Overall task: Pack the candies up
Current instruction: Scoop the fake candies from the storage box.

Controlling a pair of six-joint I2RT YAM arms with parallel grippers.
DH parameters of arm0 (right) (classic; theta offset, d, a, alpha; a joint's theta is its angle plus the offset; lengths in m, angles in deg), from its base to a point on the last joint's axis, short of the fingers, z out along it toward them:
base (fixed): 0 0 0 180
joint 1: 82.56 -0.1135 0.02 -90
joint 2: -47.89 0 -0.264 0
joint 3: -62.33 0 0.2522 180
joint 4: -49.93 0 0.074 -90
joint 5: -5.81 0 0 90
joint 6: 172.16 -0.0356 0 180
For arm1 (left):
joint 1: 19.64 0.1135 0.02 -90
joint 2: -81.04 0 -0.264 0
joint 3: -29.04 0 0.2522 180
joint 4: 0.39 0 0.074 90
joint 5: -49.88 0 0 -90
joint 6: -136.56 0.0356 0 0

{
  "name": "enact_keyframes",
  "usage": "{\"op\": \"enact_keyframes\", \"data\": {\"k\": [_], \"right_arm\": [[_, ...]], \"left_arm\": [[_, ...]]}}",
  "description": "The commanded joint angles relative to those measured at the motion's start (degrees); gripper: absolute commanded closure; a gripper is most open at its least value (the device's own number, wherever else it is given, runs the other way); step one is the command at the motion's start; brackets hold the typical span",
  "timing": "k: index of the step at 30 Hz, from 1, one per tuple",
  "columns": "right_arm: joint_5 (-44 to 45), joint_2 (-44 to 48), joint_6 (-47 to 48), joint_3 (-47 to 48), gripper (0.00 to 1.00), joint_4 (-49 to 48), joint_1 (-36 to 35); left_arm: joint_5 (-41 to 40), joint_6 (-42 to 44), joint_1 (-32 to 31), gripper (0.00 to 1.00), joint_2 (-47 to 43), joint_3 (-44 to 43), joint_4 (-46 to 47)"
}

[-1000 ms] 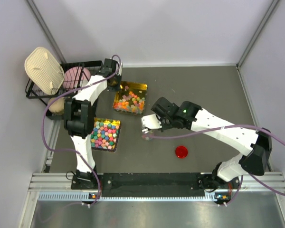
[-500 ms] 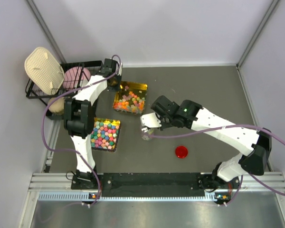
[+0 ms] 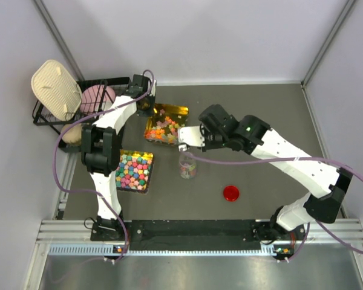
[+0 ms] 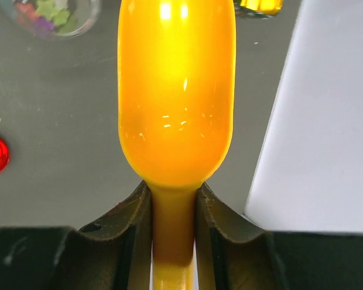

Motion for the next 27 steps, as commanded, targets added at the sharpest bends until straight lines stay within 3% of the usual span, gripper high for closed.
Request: {"op": "enact_keyframes", "data": {"k": [1, 12, 18, 27], "right_arm": [[-5.26, 3.25, -3.38, 3.01, 1.00, -4.93, 3.95], [-7.46, 4.40, -6.90, 2.82, 1.00, -13.19, 7.82], [-6.77, -0.51, -9.27, 7.29, 1.00, -16.36, 13.36], [-1.14, -10.18, -8.84, 14.51, 1.00, -16.72, 13.89]], "left_arm": [[2.19, -1.35, 0.26, 1.00, -1.39, -1.66, 1.62], [3.51, -1.43, 0.26, 1.00, -1.65, -1.83, 1.53], [4.13, -1.26, 0.26, 1.00, -2.79, -1.75, 1.35], [5.36, -1.08, -0.01, 1.00, -2.53, -2.72, 1.44]]}}
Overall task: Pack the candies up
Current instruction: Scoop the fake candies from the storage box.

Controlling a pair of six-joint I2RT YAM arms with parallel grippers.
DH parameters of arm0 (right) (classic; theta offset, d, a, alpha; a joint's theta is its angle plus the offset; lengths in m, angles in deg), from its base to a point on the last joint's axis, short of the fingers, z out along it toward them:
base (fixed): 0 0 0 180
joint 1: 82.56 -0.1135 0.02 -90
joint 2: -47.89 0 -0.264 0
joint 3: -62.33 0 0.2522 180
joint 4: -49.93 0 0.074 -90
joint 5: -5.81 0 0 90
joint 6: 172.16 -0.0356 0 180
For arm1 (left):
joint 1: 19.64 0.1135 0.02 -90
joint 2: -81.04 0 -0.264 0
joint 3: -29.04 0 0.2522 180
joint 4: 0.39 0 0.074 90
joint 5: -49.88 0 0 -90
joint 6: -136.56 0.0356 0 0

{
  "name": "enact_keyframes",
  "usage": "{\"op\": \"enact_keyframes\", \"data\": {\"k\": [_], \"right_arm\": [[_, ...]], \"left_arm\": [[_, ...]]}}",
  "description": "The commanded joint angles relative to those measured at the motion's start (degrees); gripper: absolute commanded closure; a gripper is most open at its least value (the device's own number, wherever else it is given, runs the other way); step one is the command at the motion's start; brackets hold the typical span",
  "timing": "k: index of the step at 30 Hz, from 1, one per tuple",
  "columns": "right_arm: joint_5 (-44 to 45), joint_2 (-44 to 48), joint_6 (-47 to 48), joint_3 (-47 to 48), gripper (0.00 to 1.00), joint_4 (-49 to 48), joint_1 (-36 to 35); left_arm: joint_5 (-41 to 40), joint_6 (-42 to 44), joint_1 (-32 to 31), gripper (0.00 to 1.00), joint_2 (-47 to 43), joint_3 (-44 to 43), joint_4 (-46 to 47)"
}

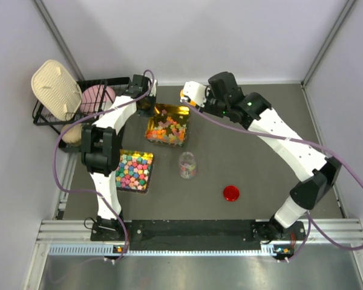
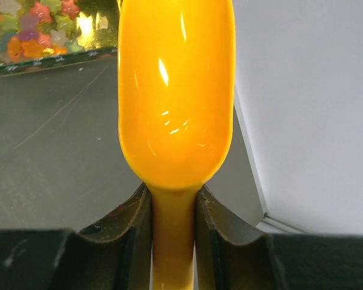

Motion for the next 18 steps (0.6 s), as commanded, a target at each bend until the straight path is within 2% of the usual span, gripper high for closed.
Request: {"op": "enact_keyframes", "data": {"k": [1, 6, 11, 18], "right_arm": [[4.30, -3.30, -0.51, 4.00, 1.00, -3.06, -0.01], [6.24, -5.33, 4.65, 2.25, 1.00, -3.06, -0.71], [12.74, -8.58, 11.69, 2.94, 1.00, -2.97, -4.31], [14.68, -12.79, 11.10, 9.09, 1.00, -2.97, -5.72]], "left_arm": [[2.41, -1.02, -0.01, 1.00, -2.45, -2.63, 1.55], [1.88, -1.02, -0.01, 1.00, -2.27, -2.36, 1.38], [1.09, -1.11, -0.01, 1.00, -2.80, -2.10, 1.64], [1.70, -1.37, -0.01, 1.00, -2.62, -2.19, 1.73]]}}
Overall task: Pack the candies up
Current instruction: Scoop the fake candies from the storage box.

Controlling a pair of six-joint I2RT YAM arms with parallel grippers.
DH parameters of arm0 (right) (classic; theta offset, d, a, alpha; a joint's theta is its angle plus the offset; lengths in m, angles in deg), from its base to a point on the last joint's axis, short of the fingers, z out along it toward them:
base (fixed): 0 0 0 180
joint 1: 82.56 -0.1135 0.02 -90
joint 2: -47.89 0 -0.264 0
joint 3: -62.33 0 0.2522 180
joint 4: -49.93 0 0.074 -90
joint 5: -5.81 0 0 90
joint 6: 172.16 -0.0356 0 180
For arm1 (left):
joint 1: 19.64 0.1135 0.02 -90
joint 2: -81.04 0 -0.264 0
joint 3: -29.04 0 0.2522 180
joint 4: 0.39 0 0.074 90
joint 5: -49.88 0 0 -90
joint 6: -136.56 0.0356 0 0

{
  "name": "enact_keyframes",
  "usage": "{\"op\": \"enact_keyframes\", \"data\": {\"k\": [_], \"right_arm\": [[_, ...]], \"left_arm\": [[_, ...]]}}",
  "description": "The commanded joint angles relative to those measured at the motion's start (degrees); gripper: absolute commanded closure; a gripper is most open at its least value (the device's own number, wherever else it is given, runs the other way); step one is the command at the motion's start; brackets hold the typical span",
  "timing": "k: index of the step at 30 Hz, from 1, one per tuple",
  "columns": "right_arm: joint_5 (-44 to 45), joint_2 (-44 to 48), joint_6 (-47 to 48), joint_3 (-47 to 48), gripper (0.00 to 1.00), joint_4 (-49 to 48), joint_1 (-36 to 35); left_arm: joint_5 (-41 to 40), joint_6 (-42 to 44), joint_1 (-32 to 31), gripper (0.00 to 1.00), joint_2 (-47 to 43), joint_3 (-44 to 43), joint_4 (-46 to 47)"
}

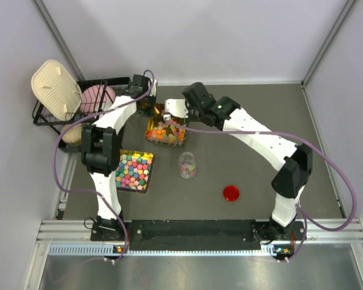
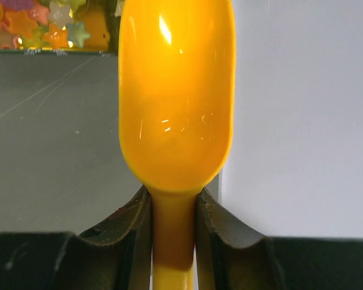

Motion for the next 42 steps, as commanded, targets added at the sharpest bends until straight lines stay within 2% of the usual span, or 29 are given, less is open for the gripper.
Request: {"op": "enact_keyframes", "data": {"k": [1, 11, 23, 30, 42], "right_arm": [[5.13, -1.50, -0.31, 6.73, 1.00, -2.47, -0.67], [7.76, -2.12, 6.00, 6.66, 1.00, -1.94, -1.90], [9.43, -5.36, 8.38, 6.48, 1.00, -1.85, -2.08], [8.03, -4.67, 2.24, 7.01, 1.00, -1.85, 0.90], [1.27, 2.63, -7.08, -9.50, 1.00, -2.20, 7.50]], "left_arm": [[2.21, -1.39, -0.09, 1.00, -2.53, -2.19, 1.64], [0.37, -1.04, -0.10, 1.00, -3.06, -2.98, 1.29], [1.33, -1.30, -0.10, 1.00, -3.67, -3.51, 1.20], [0.54, -1.21, 0.34, 1.00, -6.13, -2.80, 1.29], [2.91, -2.00, 1.66, 1.00, -8.59, -1.66, 2.16]]}}
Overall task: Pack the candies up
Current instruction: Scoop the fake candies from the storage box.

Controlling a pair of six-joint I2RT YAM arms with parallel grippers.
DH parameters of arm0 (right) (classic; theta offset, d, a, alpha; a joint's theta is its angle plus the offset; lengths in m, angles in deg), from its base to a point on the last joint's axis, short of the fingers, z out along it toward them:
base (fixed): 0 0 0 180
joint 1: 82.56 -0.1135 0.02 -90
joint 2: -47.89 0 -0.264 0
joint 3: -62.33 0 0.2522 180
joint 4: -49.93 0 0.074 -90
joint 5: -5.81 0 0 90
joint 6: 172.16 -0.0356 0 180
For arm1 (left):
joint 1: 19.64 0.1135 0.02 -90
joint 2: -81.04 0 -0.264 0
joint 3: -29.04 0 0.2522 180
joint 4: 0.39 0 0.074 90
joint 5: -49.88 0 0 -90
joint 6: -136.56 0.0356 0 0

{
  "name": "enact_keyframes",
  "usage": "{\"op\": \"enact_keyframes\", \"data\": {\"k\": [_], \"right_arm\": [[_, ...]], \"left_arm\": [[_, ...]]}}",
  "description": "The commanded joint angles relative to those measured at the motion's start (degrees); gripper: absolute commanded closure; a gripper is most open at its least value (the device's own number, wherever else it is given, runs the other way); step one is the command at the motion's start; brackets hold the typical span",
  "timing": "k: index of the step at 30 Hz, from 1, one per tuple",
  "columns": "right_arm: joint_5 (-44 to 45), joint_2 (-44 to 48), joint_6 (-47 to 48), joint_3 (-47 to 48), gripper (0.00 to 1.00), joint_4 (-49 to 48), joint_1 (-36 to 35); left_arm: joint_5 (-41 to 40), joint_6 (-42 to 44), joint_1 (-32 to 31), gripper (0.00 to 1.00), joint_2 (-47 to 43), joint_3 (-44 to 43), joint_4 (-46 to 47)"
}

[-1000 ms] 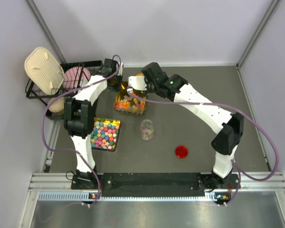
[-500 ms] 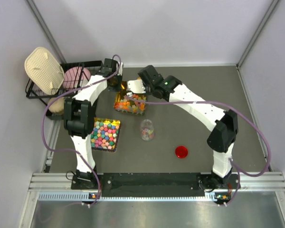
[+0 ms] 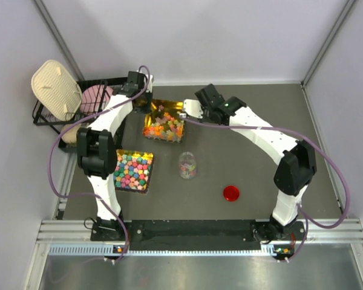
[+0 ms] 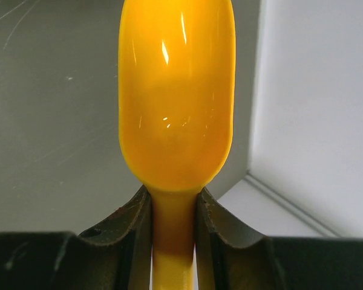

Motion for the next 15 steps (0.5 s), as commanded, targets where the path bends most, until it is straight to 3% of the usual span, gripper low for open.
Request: {"op": "enact_keyframes", "data": {"k": [1, 7, 15], "right_arm": [[-2.34, 3.79, -6.43, -3.92, 1.00, -2.09, 1.99], [-5.77, 2.74, -9.25, -7.18, 1.00, -3.76, 2.44], [-12.01, 1.94, -11.88, -4.72, 1.00, -4.73, 0.86]], "left_arm": [[3.46, -2.05, 0.96, 1.00, -5.71, -1.42, 2.63], [4.69, -2.49, 1.05, 1.00, -5.54, -1.51, 2.80], [5.22, -2.67, 1.05, 1.00, -4.66, -1.33, 2.80]]}}
